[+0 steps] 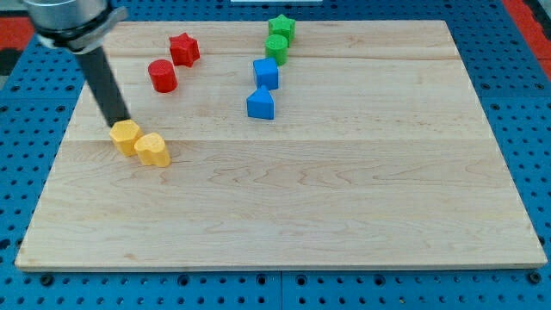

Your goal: Push the red circle to the bottom of the red star

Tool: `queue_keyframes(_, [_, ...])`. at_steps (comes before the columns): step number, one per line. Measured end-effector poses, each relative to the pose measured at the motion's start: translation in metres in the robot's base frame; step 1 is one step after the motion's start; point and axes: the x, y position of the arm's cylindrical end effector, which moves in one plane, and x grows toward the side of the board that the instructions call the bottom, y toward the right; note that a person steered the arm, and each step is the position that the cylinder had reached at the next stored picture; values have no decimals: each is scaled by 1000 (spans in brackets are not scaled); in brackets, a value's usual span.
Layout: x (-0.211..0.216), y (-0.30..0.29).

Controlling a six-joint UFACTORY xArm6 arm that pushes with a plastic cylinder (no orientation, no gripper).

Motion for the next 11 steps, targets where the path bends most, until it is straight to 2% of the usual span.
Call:
queue_keyframes(1, [12,-24])
queue_keyframes(2, [24,10])
queue_keyframes(3, [23,5])
queue_keyframes(4, [-10,17])
queue_keyframes(5, [-23,57])
queue_keyframes(8, [-97,63])
queue_keyframes(10, [-106,131])
queue_keyframes(11, [-120,139])
